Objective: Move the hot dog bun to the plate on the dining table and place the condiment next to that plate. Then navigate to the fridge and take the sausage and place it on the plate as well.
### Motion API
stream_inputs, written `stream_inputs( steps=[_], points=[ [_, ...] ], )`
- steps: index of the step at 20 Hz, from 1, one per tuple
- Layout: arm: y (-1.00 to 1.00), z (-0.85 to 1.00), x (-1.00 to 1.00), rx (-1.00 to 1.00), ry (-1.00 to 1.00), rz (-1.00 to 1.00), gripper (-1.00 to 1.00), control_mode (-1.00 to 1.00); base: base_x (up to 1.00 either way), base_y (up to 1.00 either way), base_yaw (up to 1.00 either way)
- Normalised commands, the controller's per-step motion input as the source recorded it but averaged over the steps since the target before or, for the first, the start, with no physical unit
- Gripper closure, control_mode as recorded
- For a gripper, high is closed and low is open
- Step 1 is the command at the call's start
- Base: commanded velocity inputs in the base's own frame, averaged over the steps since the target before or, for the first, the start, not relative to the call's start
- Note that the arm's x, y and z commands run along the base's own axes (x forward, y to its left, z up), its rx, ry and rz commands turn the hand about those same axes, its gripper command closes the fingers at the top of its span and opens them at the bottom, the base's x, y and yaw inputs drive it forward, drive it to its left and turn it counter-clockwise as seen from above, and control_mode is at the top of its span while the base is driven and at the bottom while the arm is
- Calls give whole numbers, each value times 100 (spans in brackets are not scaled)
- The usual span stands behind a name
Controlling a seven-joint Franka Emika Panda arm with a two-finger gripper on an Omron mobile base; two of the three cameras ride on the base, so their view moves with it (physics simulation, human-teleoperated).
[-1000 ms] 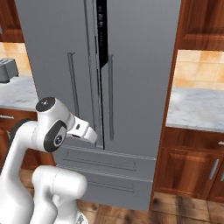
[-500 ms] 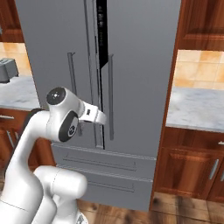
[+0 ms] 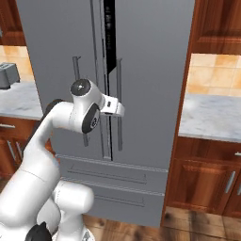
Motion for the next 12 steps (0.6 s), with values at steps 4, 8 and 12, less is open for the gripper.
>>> stream_inputs(
  steps=[4, 8, 12],
  points=[
    [-22, 11, 49, 0, 0, 0, -100, -100, 0, 0, 0],
    [0, 0, 68, 0, 0, 0, -100, -100, 0, 0, 0],
    [-1, 0, 67, 0, 0, 0, -100, -100, 0, 0, 0]
  ],
)
